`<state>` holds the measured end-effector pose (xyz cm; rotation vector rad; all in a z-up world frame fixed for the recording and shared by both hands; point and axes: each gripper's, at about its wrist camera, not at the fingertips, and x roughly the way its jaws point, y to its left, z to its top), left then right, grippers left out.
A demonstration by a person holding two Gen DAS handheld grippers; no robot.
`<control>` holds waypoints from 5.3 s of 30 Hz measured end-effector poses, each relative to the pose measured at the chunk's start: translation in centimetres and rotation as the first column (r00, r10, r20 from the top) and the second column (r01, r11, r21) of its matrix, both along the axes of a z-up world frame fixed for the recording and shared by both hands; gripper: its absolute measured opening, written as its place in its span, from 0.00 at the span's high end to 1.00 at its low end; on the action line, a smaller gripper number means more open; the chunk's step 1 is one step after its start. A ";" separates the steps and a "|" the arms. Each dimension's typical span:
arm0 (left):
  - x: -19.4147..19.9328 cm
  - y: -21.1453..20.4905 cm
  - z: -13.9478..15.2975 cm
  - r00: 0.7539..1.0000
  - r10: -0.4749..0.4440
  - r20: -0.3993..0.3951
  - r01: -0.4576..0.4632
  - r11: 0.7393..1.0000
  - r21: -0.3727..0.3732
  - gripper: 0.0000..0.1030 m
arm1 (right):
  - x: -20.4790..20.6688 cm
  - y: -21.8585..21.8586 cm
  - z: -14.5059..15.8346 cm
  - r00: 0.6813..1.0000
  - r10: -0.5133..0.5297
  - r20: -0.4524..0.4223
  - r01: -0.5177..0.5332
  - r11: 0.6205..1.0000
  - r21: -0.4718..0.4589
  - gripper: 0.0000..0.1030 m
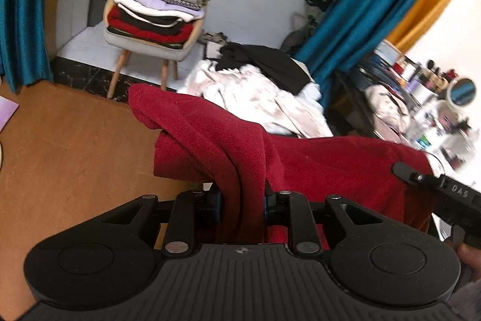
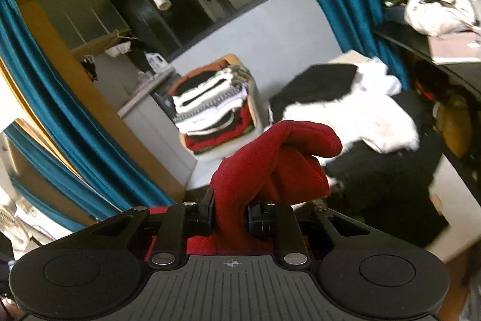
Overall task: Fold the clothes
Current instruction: 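Carry the folded sweatshirt with both tools toward the chair of folded clothes, then lower the sweatshirt with both tools onto the top of the clothes stack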
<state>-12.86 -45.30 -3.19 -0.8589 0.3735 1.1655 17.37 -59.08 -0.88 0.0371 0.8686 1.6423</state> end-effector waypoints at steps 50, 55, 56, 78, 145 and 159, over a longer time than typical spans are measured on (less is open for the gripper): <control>-29.5 59.2 1.1 0.997 -0.049 -0.061 0.049 0.999 0.001 0.78 | -29.8 65.8 -2.9 0.999 -0.043 -0.017 0.041 0.993 -0.110 0.84; -26.9 68.4 2.9 0.998 -0.068 -0.015 0.069 0.996 0.060 0.78 | -26.3 74.9 -1.0 0.997 -0.076 -0.004 0.076 0.995 -0.069 0.84; -26.5 69.8 3.3 0.997 -0.071 -0.011 0.072 0.995 0.074 0.78 | -25.7 76.7 -0.6 0.997 -0.083 -0.002 0.083 0.995 -0.057 0.84; -32.8 107.0 12.7 0.970 -0.242 0.037 0.214 0.913 0.349 0.79 | -24.3 114.0 11.2 0.966 -0.258 -0.024 0.257 0.942 0.216 0.84; -34.9 117.3 0.3 0.988 0.030 -0.153 -0.027 0.999 0.022 0.24 | -20.8 125.8 -6.0 0.884 -0.428 0.189 0.463 0.858 -0.221 0.12; -26.8 118.5 -3.0 0.948 -0.055 -0.313 0.074 0.996 0.051 0.00 | -25.5 130.3 -8.8 0.919 -0.256 0.302 0.334 0.910 -0.247 0.01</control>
